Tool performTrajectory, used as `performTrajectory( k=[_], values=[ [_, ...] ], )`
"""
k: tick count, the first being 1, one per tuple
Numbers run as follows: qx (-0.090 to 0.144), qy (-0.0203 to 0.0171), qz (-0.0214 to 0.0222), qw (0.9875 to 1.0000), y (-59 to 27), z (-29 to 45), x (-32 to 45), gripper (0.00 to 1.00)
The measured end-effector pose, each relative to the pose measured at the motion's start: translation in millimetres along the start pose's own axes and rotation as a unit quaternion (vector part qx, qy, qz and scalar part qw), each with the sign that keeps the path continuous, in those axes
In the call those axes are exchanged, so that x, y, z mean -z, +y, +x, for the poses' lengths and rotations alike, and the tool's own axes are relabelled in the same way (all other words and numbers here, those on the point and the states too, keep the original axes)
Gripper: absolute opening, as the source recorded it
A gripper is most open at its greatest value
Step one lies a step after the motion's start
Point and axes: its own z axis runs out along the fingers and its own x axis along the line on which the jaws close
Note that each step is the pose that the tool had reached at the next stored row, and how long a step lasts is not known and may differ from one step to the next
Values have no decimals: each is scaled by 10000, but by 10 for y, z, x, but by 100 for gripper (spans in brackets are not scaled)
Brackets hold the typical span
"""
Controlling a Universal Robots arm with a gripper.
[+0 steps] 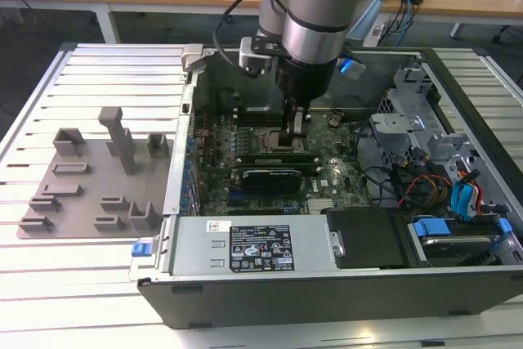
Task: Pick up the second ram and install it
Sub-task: 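Press down the second ram until it locks into place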
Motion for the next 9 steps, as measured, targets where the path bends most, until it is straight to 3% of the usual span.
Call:
performTrajectory(
  k=[2, 9],
  values=[
    [0, 0, 0, 10000, 13, 0, 174, 10],
    [1, -13, -1, 10000, 13, 0, 182, 10]
  ],
)
